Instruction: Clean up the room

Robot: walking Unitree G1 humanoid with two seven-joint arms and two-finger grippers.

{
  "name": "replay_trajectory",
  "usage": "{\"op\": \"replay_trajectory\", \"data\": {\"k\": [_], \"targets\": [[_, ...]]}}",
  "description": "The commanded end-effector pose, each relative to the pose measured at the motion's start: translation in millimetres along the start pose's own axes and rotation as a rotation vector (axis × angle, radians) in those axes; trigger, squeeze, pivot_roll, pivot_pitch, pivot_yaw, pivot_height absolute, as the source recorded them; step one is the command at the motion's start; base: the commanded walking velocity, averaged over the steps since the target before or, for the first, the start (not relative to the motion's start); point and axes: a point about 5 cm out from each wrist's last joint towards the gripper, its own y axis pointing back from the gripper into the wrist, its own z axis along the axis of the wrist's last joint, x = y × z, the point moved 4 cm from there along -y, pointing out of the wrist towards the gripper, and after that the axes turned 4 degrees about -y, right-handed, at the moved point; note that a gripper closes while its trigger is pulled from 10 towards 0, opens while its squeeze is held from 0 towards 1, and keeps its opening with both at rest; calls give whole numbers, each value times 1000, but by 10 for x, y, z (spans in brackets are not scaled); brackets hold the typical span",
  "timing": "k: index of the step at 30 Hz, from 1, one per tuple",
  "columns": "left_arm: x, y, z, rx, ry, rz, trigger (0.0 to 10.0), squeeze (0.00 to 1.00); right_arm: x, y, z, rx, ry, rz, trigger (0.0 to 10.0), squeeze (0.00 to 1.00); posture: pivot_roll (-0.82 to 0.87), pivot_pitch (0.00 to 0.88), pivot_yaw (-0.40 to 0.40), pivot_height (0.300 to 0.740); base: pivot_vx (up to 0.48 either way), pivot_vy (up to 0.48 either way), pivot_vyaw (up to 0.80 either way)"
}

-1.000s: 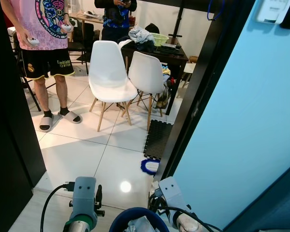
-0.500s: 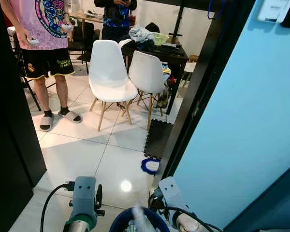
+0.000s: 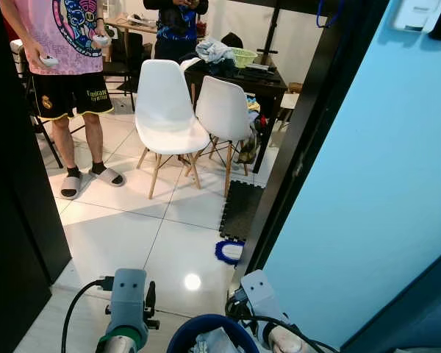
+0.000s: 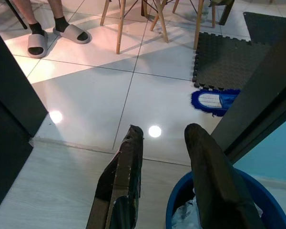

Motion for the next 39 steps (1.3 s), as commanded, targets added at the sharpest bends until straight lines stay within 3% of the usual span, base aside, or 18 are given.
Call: {"op": "replay_trajectory", "data": {"k": [1, 4, 8, 11, 23, 39], "targets": [[-19, 20, -27, 11, -2, -8, 10000, 0, -42, 27, -76, 14, -13, -12, 10000, 0, 48, 55, -53, 740, 0, 0, 0], [-13, 24, -31, 11, -1, -2, 10000, 0, -45, 36, -61, -7, -39, -9, 10000, 0, 53, 51, -59, 740, 0, 0, 0], [13, 35, -58, 19, -11, 9, 10000, 0, -172, 96, 79, -150, -215, -95, 10000, 0, 50, 44, -54, 740, 0, 0, 0], [7, 33, -39, 10, -15, 3, 10000, 0, -165, 128, 103, -184, -241, -103, 10000, 0, 44, 42, -47, 740, 0, 0, 0], [-125, -4, 34, -10, 39, -53, 10000, 0, -134, 196, 36, -195, -275, -117, 10000, 0, 25, 38, -34, 740, 0, 0, 0], [-111, 2, 38, -14, 39, -51, 10000, 0, -126, 192, 67, -194, -275, -107, 10000, 0, 35, 36, -41, 740, 0, 0, 0]]}}
